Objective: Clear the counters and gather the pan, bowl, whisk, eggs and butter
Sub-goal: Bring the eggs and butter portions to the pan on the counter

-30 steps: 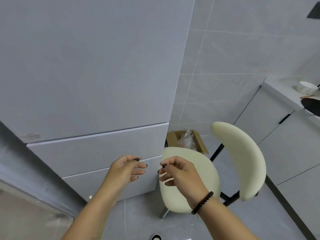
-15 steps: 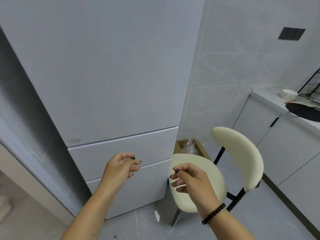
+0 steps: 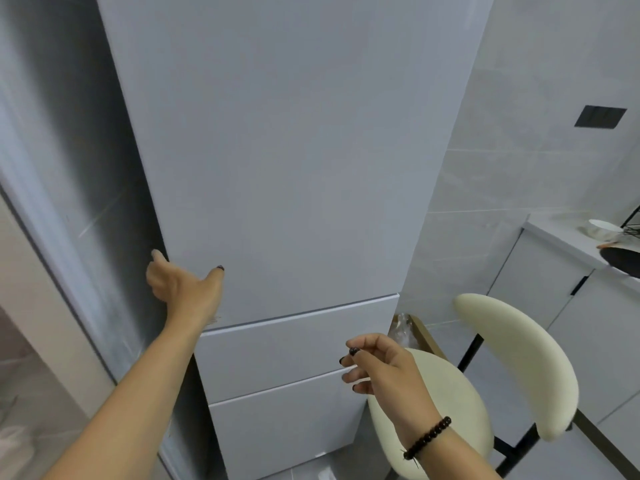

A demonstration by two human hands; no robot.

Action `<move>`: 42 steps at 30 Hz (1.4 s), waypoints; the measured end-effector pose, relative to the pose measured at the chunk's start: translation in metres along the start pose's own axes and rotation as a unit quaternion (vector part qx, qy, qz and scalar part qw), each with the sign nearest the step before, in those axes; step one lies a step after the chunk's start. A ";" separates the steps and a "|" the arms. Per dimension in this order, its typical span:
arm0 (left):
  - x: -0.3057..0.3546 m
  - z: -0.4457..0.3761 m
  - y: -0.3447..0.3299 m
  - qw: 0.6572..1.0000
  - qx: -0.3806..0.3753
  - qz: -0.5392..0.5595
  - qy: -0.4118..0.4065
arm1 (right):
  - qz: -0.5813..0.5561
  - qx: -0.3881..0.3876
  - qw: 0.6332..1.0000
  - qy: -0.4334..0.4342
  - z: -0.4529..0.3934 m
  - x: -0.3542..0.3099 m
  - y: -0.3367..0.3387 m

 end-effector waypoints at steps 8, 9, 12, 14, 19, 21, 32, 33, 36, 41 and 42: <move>-0.008 -0.044 0.011 0.997 -0.062 0.044 -0.030 | 0.006 -0.009 1.000 0.027 -0.001 -0.020 -0.036; -0.012 -0.047 0.014 0.996 -0.071 0.045 -0.031 | 0.007 -0.011 1.000 0.027 0.000 -0.021 -0.040; -0.024 -0.057 0.024 0.992 -0.109 0.045 -0.036 | 0.010 -0.009 1.000 0.028 0.002 -0.023 -0.048; -0.026 -0.062 0.030 0.990 -0.129 0.054 -0.025 | 0.010 -0.006 0.999 0.030 0.004 -0.024 -0.052; -0.021 -0.064 0.035 0.989 -0.131 0.065 -0.020 | 0.039 0.001 0.997 0.062 0.007 -0.029 -0.064; -0.021 -0.061 0.036 0.990 -0.119 0.073 -0.017 | 0.074 0.001 0.993 0.088 0.007 -0.031 -0.071; -0.045 0.027 0.049 0.984 0.008 0.162 -0.076 | 0.183 -0.029 0.953 0.239 0.023 -0.056 -0.108; -0.041 0.036 0.049 0.985 -0.003 0.159 -0.072 | 0.188 -0.041 0.949 0.250 0.030 -0.059 -0.107; -0.029 0.068 0.052 0.987 -0.053 0.139 -0.066 | 0.208 -0.059 0.935 0.283 0.048 -0.064 -0.096; -0.020 0.122 0.057 0.984 -0.074 0.146 -0.073 | 0.196 -0.050 0.929 0.308 0.078 -0.070 -0.063; -0.018 0.137 0.058 0.983 -0.082 0.145 -0.079 | 0.195 -0.050 0.928 0.315 0.086 -0.069 -0.054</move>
Point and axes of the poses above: each hand's wrist, its own z-axis away from the middle knuckle, its own y-axis out of the back of the hand, x = y × z, the point moved 2 cm from there along -z, towards the middle knuckle, and after that the axes turned 2 degrees about -z, right-handed, at the moved point
